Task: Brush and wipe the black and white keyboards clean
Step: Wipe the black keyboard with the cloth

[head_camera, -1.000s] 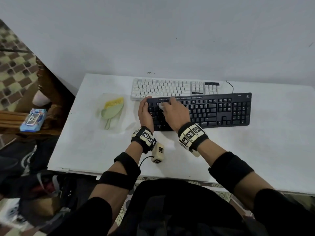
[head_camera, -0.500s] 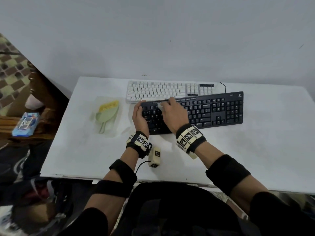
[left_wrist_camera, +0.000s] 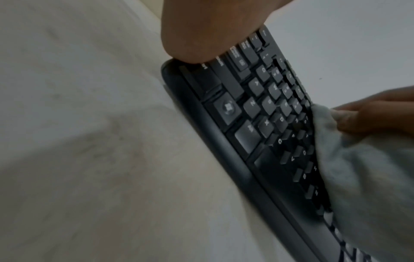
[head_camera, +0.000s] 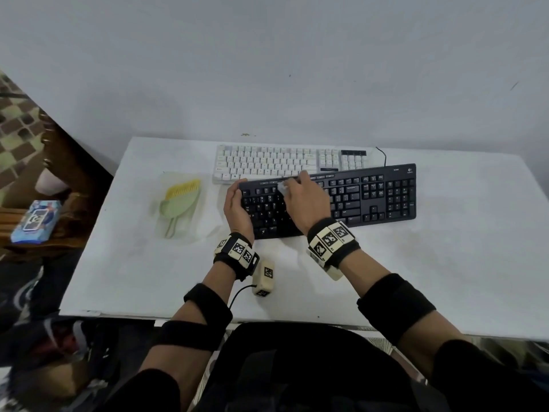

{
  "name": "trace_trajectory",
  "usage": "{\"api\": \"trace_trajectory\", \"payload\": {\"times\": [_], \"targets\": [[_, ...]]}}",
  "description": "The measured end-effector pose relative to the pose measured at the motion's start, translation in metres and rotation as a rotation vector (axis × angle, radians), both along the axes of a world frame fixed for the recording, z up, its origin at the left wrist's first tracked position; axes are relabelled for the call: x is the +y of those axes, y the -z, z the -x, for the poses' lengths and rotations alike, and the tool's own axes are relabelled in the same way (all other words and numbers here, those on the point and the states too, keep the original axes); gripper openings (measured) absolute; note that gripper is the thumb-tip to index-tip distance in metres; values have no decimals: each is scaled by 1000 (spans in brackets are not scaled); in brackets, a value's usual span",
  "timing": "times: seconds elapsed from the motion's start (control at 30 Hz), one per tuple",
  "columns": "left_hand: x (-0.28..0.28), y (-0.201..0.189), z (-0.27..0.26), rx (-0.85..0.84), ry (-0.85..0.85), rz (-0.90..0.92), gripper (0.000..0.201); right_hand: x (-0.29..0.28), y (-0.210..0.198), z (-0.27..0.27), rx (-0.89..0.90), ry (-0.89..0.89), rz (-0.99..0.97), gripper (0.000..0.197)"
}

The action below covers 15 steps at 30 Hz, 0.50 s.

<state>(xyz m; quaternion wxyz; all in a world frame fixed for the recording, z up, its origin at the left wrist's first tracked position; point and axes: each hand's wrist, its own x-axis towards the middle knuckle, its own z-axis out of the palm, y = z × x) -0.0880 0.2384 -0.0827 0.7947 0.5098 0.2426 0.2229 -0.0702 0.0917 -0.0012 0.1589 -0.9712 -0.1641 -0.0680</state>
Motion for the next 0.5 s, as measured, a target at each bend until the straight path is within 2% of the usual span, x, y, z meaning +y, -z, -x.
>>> {"api": "trace_trajectory", "payload": {"times": [0.1, 0.3, 0.5], "targets": [[0, -2, 0, 2, 4, 9, 33, -13, -2, -4, -13, 26, -26, 23], [-1, -2, 5, -38, 9, -7, 32, 15, 1, 3, -80, -195, -133, 19], [0, 3, 5, -44, 20, -95, 39, 5, 3, 0, -3, -32, -45, 27]]}}
